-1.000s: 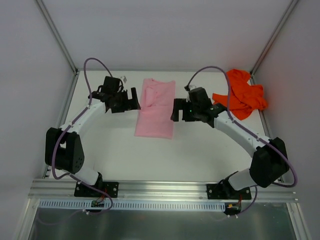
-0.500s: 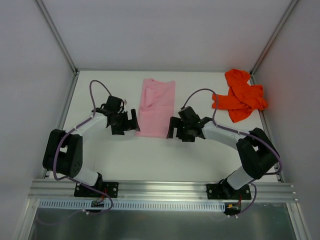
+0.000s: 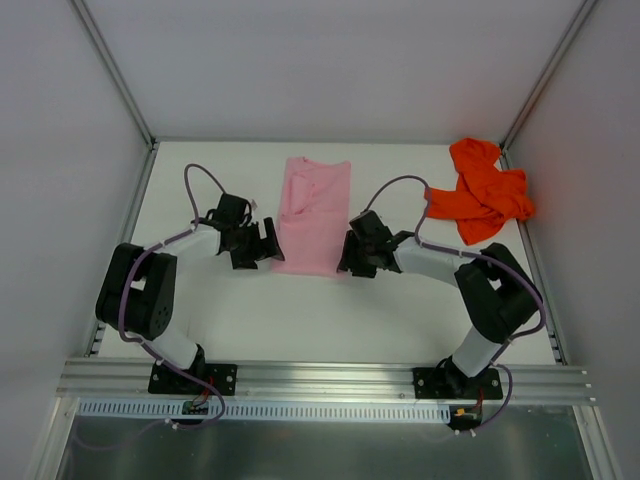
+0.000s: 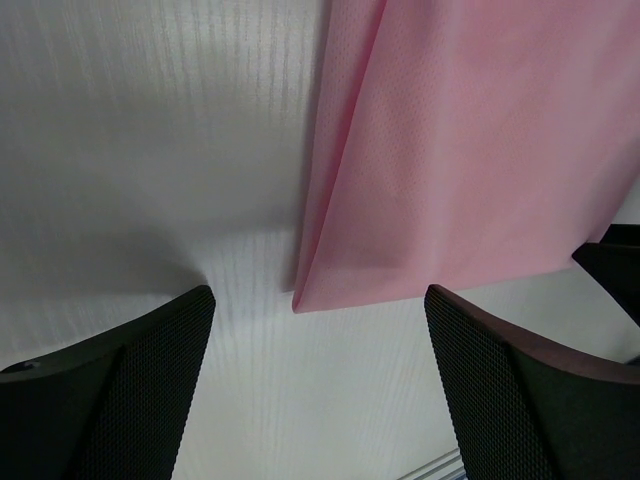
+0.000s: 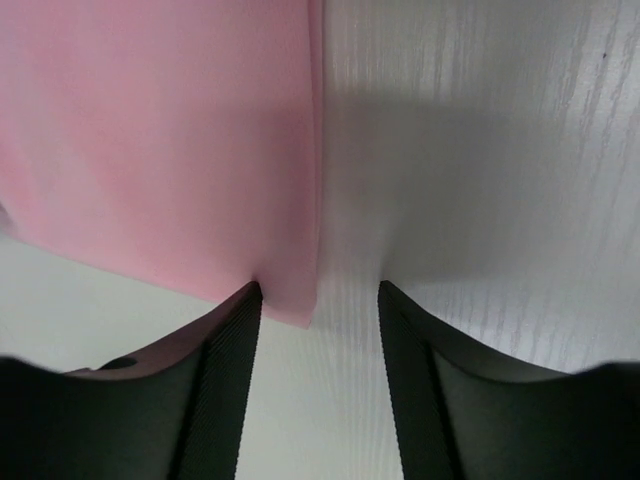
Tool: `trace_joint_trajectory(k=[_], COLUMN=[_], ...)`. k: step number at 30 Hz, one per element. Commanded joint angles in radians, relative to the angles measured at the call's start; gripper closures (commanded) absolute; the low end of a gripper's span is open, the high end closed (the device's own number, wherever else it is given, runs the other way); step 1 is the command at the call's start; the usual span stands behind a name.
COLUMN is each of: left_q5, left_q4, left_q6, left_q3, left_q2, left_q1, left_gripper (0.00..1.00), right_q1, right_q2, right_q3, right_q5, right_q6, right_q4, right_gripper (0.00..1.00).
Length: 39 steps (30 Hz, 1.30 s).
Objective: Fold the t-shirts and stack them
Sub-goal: Grab one side of the 2/3 rectangular tshirt with both arms
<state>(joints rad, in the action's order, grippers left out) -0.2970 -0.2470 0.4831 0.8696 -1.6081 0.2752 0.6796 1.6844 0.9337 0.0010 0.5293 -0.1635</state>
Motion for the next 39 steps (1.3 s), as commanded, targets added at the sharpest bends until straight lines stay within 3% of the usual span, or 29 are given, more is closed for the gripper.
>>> trace_joint_trajectory(k=[1, 9, 12, 18, 24, 39], left_q5=[-0.045, -0.034, -0.027, 0.016, 0.078, 0.187], left_q4=[0.052, 0.08, 0.086, 0.081, 0.051, 0.06], left_q6=[0.031, 0.078, 0.095, 0.123, 0.118, 0.135], left_q3=[-0.029, -0.099, -0.104, -0.112, -0.11, -0.136], left_q2=[-0.021, -0.001, -0.021, -0.036, -0.021, 0.01], left_q1=[0.009, 0.051, 0.082, 0.133, 0.133, 0.096], left_gripper=[0.15, 0.26, 0.33, 0.37, 0.43, 0.43], right_q1=[0.006, 0.026, 0.026, 0.026, 0.028, 0.028], right_q2=[0.027, 0.069, 0.067, 0.069, 0.077, 0.044], right_q3=[-0.015, -0.015, -0.03, -0.055, -0.055, -0.056], right_q5=[0.042, 0.042, 0.047, 0.034, 0.034, 0.051], right_q6=[0.035, 0.046, 0.047, 0.038, 0.009, -0.017], right_q4=[0.042, 0.067, 0.085, 0.142, 0.153, 0.119], right_gripper=[0.51, 0.63, 0.7, 0.84, 0.88, 0.94])
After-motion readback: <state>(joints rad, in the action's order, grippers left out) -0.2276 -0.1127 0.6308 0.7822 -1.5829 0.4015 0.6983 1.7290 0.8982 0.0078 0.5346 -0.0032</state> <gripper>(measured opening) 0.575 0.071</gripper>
